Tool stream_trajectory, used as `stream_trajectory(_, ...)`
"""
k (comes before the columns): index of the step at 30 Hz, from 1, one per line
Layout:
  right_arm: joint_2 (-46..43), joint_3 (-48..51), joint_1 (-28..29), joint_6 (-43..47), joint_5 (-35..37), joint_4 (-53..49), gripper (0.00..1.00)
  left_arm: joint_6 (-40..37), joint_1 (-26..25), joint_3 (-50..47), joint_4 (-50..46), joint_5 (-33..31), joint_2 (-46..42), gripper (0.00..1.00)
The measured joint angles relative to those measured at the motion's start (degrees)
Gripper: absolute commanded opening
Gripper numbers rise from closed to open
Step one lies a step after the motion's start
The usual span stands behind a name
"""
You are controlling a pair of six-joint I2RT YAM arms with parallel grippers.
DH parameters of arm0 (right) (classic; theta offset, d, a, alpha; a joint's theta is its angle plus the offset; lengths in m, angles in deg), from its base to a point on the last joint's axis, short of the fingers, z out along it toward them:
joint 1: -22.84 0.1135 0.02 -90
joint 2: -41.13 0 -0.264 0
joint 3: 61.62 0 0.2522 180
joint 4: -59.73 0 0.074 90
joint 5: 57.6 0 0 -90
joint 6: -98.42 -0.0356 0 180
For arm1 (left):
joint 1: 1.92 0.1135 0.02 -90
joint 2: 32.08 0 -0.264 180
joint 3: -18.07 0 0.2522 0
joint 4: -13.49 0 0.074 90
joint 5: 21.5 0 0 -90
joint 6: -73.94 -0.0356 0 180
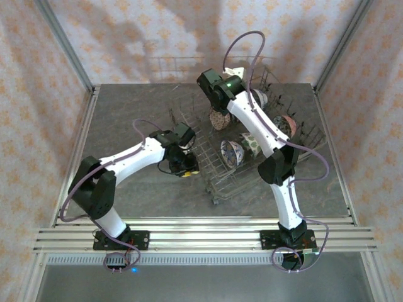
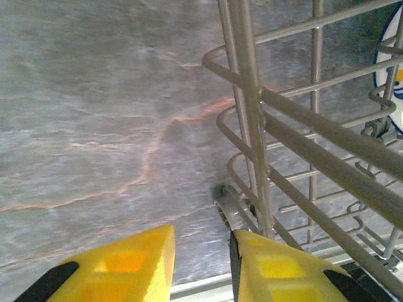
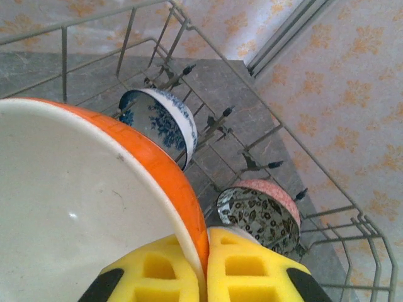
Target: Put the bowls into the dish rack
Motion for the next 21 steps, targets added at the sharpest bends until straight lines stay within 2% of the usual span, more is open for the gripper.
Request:
stream_trajectory(6,-2.3,2.4,-2.6,1.9,-0.4,1.2,0.07,5.4,-4.3,3.8,4.9,0.9,4.9,0.31)
stream_trajectory(13,-6.2,8.5,-4.7,5.5,0.0,5.2,0.07,9.0,-7.5,10.5,6.0,1.7,10.8,0.33)
stream_trajectory(18,-8.4,14.8,-4.7,8.6,0.5,9.7,0.07,8.5,-8.8,13.4,7.7,2.1,13.0,0.38)
stream_trajectory(21,-8.8,17.7,-4.7,9.8,1.0,11.8,0.07,6.1,-8.9,13.5,5.6,0.9,12.0,0.44)
